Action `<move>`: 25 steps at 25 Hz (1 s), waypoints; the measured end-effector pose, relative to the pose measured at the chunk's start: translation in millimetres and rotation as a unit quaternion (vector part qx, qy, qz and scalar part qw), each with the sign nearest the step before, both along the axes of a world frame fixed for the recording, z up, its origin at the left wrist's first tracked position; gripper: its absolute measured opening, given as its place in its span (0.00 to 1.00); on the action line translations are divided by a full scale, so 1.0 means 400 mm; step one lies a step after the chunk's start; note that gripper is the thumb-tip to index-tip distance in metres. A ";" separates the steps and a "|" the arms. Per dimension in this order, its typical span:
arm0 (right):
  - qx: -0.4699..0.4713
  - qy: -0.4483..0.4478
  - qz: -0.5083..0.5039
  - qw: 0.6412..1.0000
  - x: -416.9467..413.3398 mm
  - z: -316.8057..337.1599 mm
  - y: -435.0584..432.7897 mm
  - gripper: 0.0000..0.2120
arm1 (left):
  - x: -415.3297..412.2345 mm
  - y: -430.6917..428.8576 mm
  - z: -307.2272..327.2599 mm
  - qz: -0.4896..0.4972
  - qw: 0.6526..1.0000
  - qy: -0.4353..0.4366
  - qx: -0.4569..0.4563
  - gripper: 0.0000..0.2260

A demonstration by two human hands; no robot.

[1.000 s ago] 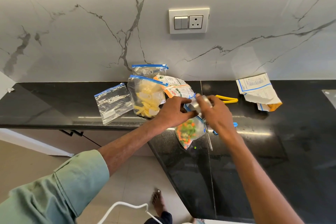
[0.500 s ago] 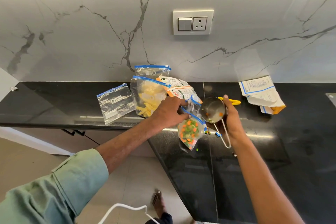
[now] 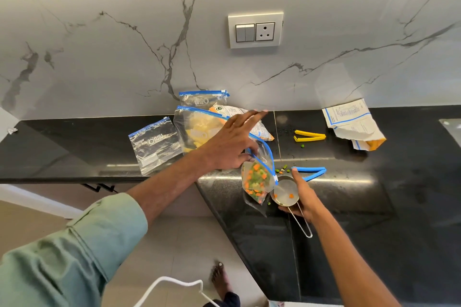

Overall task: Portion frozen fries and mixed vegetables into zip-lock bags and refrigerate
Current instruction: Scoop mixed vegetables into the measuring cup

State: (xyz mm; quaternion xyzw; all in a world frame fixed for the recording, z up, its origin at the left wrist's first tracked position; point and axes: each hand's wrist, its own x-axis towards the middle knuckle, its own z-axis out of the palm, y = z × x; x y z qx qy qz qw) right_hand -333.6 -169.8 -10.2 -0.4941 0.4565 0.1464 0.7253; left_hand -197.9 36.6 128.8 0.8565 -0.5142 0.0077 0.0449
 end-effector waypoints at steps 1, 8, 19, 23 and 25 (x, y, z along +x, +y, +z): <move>-0.079 0.015 0.051 0.995 0.007 0.015 0.009 0.41 | 0.002 -0.011 0.009 -0.039 0.999 -0.009 0.009 0.15; -0.473 0.102 0.286 0.827 0.036 0.045 0.033 0.41 | -0.076 -0.088 -0.038 -0.163 0.985 0.059 -0.007 0.17; -0.414 -0.321 0.064 0.849 -0.025 0.209 0.074 0.07 | -0.064 -0.089 -0.046 0.011 0.985 0.106 -0.138 0.09; -0.415 -0.332 0.055 0.845 -0.027 0.217 0.071 0.06 | -0.065 -0.085 -0.050 0.023 0.983 0.112 -0.145 0.08; -0.424 -0.337 0.068 0.838 -0.026 0.216 0.059 0.05 | -0.068 -0.084 -0.047 0.026 0.983 0.111 -0.146 0.08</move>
